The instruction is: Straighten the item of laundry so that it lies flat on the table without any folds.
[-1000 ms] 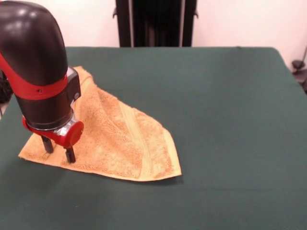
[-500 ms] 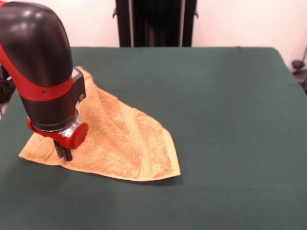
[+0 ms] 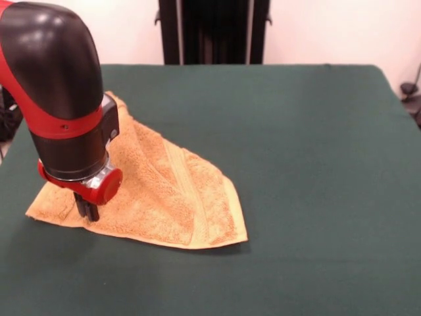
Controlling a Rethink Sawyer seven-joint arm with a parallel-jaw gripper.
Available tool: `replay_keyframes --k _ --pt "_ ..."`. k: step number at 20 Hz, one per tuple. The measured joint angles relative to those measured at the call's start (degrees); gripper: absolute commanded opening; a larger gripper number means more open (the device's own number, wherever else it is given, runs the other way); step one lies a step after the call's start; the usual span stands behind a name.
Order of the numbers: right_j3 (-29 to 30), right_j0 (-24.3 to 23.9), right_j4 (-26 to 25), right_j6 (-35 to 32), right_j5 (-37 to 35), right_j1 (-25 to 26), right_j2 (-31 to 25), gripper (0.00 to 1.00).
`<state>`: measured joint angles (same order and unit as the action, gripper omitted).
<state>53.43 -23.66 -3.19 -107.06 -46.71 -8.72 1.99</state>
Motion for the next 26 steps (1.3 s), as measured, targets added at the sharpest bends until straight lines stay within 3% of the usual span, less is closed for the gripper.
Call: replay_keyframes --k 15,26 --pt "-3.7 -1.1 -0.3 0.0 -1.0 1.3 -0.2 0.00" --pt "-16.4 -4.8 -1.8 0.0 -3.5 6.0 -1.3 0.00"
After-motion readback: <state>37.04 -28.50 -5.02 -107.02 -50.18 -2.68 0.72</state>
